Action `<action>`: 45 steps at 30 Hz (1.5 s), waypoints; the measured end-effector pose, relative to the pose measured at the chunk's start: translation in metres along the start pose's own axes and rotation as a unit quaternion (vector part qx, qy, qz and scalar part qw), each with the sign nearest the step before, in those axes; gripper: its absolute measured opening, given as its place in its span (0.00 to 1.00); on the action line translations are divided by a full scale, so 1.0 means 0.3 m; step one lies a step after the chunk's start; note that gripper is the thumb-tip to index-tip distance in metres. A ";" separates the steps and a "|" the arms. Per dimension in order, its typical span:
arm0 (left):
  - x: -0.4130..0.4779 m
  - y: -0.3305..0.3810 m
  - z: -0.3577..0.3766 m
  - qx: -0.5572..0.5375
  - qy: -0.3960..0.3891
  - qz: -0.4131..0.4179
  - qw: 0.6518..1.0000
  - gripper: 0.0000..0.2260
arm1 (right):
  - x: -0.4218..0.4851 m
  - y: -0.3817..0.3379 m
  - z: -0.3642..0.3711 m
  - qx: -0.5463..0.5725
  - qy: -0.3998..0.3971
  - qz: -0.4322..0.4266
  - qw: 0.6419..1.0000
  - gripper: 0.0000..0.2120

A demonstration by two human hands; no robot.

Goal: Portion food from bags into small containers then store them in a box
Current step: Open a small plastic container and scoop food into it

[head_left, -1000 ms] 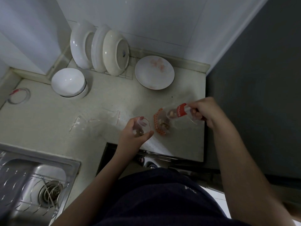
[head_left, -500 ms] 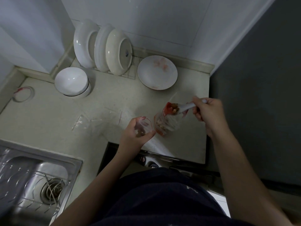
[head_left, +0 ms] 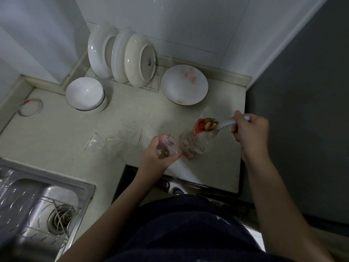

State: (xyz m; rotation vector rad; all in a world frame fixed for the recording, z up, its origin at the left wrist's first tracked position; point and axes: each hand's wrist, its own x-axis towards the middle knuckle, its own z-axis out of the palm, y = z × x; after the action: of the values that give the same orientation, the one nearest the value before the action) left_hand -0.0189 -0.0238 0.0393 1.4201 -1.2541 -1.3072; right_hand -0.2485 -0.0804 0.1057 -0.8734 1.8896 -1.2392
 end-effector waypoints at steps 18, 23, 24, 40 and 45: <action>0.012 0.043 0.004 0.004 -0.024 0.037 0.999 0.22 | -0.041 -0.058 0.027 0.049 -0.115 0.010 0.992 0.14; 0.011 0.064 0.006 0.014 -0.042 0.071 0.997 0.19 | -0.109 -0.052 0.057 -0.035 -0.164 -0.075 0.983 0.19; 0.011 0.065 0.006 0.016 -0.044 0.076 0.996 0.19 | -0.122 -0.054 0.060 -0.052 -0.166 -0.093 0.980 0.20; 0.019 0.058 -0.008 -0.026 -0.025 0.089 0.995 0.20 | -0.216 -0.117 0.083 -0.197 -0.175 -0.417 0.870 0.07; 0.025 0.037 -0.012 -0.025 -0.020 0.071 0.997 0.19 | -0.168 -0.126 0.036 -0.103 -0.094 -0.254 0.957 0.13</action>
State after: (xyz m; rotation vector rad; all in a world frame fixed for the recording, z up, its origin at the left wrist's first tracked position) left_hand -0.0172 -0.0333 0.0494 1.2519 -1.3153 -1.2677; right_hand -0.2072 -0.0555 0.1476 -1.6075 1.7154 -1.2007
